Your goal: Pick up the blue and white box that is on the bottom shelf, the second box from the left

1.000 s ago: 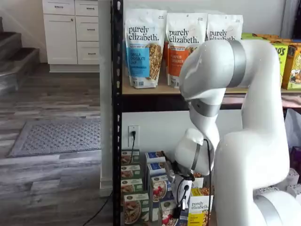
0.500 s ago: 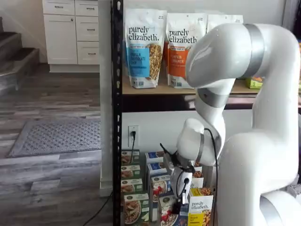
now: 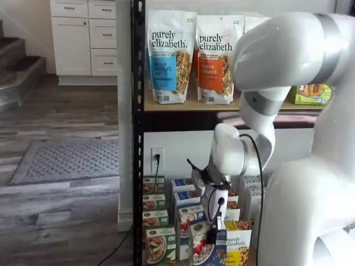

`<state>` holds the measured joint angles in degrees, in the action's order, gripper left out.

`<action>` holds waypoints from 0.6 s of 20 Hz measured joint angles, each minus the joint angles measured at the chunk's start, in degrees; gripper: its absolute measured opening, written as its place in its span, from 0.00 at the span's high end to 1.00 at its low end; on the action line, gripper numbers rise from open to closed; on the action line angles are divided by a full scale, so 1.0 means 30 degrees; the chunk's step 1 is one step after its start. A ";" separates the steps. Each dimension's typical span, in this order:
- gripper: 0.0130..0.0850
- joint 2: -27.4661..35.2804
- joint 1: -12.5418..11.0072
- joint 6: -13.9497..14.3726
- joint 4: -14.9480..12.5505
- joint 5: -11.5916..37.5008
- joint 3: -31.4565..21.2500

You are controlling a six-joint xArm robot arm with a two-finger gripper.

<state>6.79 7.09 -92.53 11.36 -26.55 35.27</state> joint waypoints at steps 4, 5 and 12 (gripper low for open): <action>0.50 -0.1329 0.0032 0.1917 -0.2057 -0.1603 -0.0240; 0.50 -0.1582 0.0037 0.2108 -0.2253 -0.1980 -0.0256; 0.50 -0.3747 -0.0050 0.2713 -0.2997 -0.3721 -0.0766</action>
<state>-4.45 6.94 -84.39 2.37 -37.71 32.97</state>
